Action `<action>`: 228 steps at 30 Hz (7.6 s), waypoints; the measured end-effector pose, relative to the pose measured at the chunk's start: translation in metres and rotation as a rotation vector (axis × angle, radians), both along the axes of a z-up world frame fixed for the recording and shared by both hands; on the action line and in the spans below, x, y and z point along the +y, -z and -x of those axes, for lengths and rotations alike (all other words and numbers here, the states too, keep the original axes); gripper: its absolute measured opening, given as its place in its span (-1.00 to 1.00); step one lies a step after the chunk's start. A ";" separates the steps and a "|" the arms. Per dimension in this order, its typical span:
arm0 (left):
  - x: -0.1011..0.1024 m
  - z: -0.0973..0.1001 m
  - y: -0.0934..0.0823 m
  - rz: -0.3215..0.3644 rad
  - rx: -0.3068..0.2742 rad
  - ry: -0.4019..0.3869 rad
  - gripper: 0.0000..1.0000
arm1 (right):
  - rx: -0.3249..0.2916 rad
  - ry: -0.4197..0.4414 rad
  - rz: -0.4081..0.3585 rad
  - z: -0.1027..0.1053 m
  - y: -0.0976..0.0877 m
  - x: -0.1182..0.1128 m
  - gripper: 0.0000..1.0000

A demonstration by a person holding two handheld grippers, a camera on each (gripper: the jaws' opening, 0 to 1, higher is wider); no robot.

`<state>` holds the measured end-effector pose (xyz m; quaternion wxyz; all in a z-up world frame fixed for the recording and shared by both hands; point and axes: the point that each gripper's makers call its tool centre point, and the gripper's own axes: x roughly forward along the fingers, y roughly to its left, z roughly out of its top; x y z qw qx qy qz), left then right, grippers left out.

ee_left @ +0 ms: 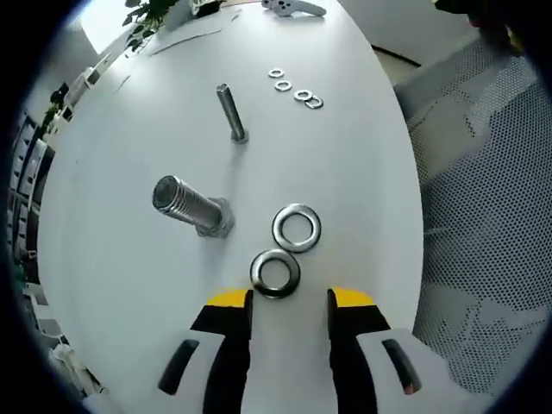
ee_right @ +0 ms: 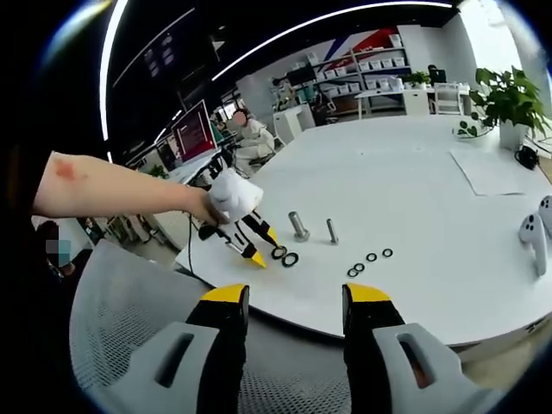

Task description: Place the washer onto the threaded stud by aligning its center hole with the stud, sliding it down to the base, and recovering from edge contact or off-axis alignment until the washer reaches the visible bottom stop.

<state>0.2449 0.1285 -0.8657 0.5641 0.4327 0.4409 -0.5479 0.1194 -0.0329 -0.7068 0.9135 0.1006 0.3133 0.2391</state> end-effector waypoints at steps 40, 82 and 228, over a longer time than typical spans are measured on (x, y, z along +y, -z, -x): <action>-0.010 -0.005 -0.003 0.023 -0.030 -0.106 -0.63 | 0.000 0.002 -0.003 0.000 -0.001 -0.001 -0.09; -0.030 -0.010 -0.075 0.135 -0.055 -0.135 -0.63 | -0.001 -0.005 0.000 -0.001 -0.001 -0.002 -0.11; -0.045 0.019 -0.003 0.049 0.025 -0.117 -0.24 | -0.003 -0.005 0.005 0.000 0.000 -0.003 -0.17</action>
